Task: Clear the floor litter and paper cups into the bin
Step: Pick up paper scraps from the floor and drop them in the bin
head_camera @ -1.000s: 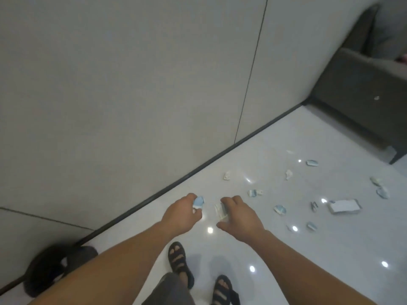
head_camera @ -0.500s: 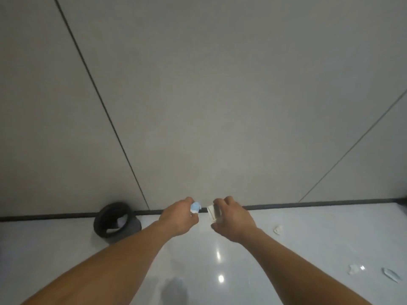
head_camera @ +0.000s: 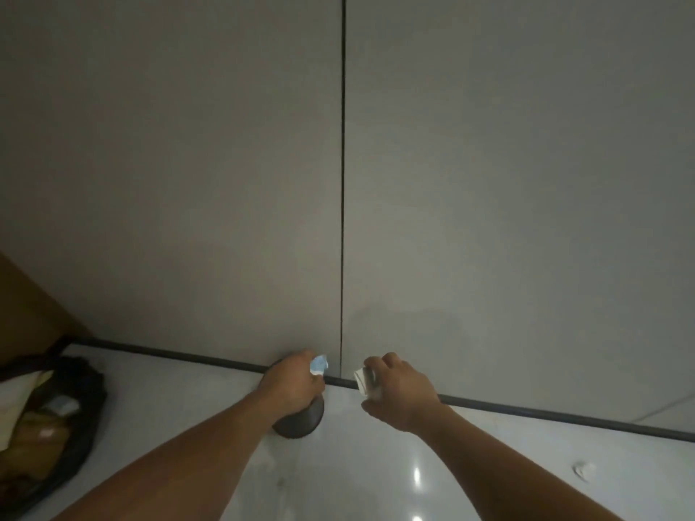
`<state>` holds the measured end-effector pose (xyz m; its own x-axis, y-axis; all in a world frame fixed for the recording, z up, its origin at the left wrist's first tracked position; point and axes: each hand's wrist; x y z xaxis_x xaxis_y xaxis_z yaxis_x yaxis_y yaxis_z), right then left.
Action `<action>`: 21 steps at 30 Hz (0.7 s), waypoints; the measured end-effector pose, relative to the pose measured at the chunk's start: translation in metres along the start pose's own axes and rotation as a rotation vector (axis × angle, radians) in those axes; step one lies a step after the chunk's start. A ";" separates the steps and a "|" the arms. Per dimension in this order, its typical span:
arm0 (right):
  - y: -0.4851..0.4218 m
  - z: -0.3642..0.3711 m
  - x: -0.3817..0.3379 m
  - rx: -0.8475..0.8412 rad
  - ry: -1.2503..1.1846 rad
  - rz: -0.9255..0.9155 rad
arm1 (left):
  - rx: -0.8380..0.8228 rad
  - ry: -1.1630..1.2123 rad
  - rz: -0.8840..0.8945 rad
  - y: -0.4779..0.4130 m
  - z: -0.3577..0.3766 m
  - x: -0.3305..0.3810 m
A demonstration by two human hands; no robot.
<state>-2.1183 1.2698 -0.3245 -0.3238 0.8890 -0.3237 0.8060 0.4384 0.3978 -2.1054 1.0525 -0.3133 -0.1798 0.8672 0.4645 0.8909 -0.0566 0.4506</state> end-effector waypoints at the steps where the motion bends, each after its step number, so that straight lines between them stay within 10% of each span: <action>1: -0.009 0.000 -0.006 -0.006 0.002 -0.011 | 0.002 0.010 -0.010 -0.004 -0.005 -0.008; 21: -0.230 -0.032 -0.008 -0.147 -0.110 -0.061 | -0.079 0.113 -0.186 -0.168 -0.085 -0.062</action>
<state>-2.3163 1.1664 -0.3862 -0.3077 0.8439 -0.4395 0.7029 0.5129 0.4928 -2.2796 0.9659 -0.3531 -0.3877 0.8054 0.4483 0.8034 0.0568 0.5927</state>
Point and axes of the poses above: each hand's wrist, its own y-axis away from the middle knuckle, its own z-axis out of the palm, x = y × z, and after that the axes turned 12 degrees about -x, right-handed
